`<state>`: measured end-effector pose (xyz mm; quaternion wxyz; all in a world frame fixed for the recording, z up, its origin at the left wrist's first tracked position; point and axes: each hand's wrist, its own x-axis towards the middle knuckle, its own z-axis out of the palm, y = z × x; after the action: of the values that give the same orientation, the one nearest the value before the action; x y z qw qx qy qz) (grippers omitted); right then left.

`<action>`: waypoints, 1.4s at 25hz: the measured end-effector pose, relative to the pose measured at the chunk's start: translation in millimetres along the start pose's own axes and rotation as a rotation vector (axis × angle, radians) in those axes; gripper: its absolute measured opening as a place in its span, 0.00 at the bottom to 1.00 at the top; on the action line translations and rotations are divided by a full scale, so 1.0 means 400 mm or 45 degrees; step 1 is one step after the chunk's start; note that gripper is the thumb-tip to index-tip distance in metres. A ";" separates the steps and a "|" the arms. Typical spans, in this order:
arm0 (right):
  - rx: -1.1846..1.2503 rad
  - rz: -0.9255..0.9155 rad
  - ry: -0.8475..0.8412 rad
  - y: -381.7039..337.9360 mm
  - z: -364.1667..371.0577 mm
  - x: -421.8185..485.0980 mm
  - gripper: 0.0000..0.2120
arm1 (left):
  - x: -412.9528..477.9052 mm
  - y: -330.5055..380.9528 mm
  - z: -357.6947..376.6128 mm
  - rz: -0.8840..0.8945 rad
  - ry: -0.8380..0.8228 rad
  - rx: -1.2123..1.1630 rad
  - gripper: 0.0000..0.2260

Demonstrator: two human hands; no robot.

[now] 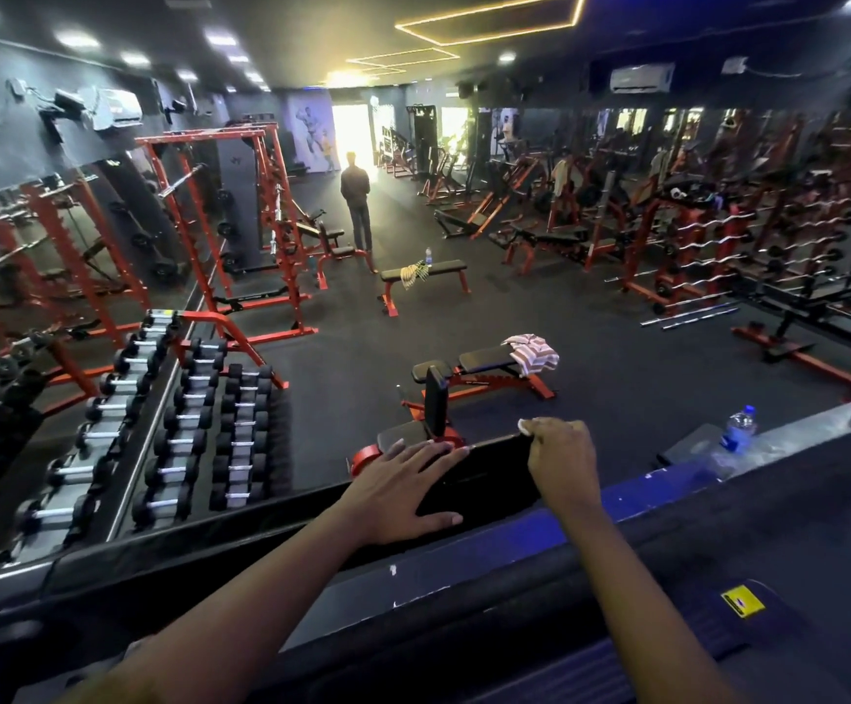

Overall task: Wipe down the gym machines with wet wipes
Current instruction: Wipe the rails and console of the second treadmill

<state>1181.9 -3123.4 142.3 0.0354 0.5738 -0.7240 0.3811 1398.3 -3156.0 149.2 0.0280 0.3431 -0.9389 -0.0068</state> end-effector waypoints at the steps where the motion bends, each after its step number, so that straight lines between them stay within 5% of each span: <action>1: 0.002 0.103 -0.035 0.017 -0.012 0.016 0.11 | 0.001 0.001 0.004 0.006 0.010 0.012 0.39; 3: -0.020 0.176 -0.067 0.014 -0.033 0.028 0.13 | -0.003 0.002 0.007 -0.001 0.048 -0.004 0.38; 7: 0.146 -0.256 0.027 -0.102 0.022 -0.091 0.12 | -0.004 0.001 0.014 0.023 0.116 -0.044 0.39; 9: 0.233 -0.139 -0.070 -0.114 0.058 -0.152 0.14 | -0.003 -0.003 0.019 0.027 0.125 -0.053 0.38; 12: 0.060 -0.197 0.065 -0.062 0.054 -0.139 0.13 | -0.003 -0.004 0.018 0.033 0.130 -0.029 0.38; 17: 0.061 0.120 0.043 0.003 -0.007 -0.059 0.15 | -0.005 0.002 0.015 0.023 0.101 -0.007 0.38; 21: 0.090 0.095 -0.035 0.016 -0.005 -0.016 0.15 | -0.005 0.000 0.016 0.024 0.101 0.000 0.38; 25: 0.383 0.457 -0.175 0.073 -0.018 0.023 0.17 | -0.003 0.001 0.015 0.022 0.102 -0.003 0.39; 29: 1.169 0.851 -0.105 0.099 -0.011 -0.011 0.13 | -0.005 0.000 0.018 0.027 0.111 -0.012 0.39; 32: 1.516 0.952 -0.088 0.095 -0.001 -0.044 0.12 | -0.005 0.001 0.020 0.026 0.117 -0.017 0.39; 35: 1.547 1.013 -0.083 0.101 0.028 -0.072 0.13 | -0.003 0.003 0.018 0.023 0.123 -0.012 0.39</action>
<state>1161.3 -3104.6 99.5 -0.4525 0.1963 -0.5391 0.6827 1398.1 -3154.4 142.1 0.0749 0.3344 -0.9394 0.0057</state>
